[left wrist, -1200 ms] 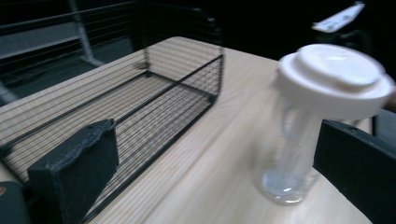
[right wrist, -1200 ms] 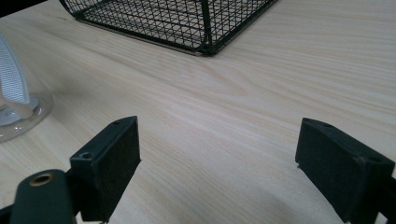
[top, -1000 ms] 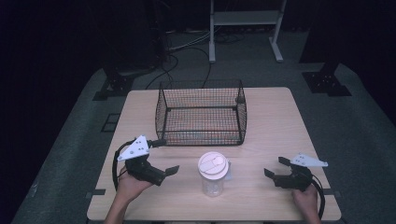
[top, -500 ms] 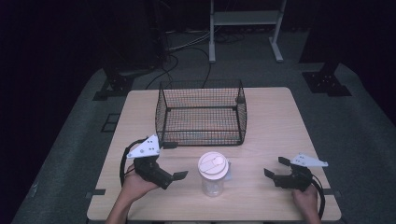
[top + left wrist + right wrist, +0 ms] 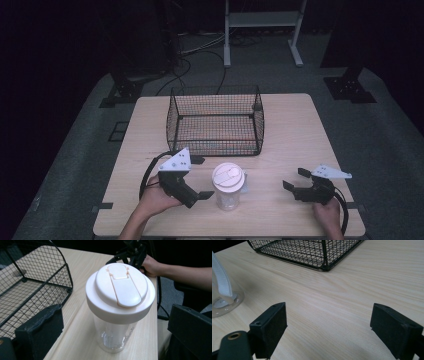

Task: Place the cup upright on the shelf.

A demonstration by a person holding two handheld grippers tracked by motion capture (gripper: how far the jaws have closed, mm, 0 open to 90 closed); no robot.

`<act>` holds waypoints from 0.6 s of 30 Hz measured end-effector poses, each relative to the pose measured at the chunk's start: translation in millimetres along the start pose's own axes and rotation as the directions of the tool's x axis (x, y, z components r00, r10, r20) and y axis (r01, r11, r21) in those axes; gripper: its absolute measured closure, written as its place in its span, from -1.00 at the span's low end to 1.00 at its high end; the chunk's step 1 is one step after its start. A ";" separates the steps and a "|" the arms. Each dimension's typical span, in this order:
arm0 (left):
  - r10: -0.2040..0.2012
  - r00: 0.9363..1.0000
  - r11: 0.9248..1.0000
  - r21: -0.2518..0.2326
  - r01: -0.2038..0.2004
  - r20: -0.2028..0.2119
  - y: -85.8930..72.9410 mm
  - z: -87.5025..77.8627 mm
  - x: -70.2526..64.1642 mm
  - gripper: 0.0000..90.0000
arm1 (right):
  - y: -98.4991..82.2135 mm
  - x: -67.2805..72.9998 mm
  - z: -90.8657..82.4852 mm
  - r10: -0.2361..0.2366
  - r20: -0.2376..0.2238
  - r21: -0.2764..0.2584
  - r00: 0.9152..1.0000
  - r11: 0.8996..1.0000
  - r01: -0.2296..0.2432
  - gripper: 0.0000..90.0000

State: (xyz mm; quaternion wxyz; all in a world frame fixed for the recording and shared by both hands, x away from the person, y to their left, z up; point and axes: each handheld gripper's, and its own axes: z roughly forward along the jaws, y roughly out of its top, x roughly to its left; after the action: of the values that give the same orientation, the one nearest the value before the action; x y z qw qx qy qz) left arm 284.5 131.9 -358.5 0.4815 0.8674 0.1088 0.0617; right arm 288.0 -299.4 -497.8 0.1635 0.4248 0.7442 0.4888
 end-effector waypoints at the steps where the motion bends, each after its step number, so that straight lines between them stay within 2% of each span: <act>1: -0.002 1.000 1.000 0.002 0.002 0.006 0.4 1.8 -0.3 -1.00 | 0.0 0.0 0.0 0.000 -0.001 0.000 1.000 1.000 0.000 -0.71; 6: 0.012 1.000 0.999 0.032 -0.013 0.017 2.9 10.4 -2.9 -1.00 | 0.0 0.0 -0.2 0.001 -0.004 -0.001 1.000 1.000 -0.001 -0.71; 18: 0.003 0.999 0.996 0.086 -0.007 0.044 5.9 25.4 -3.7 -1.00 | 0.2 -0.3 0.1 0.000 -0.015 0.001 1.000 1.000 0.000 -0.71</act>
State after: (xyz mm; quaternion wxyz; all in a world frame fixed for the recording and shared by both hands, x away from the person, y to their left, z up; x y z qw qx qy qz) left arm 287.0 107.1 -366.9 0.4459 0.8888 0.0987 0.0389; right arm 288.3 -299.4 -497.8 0.1580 0.4212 0.7456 0.4917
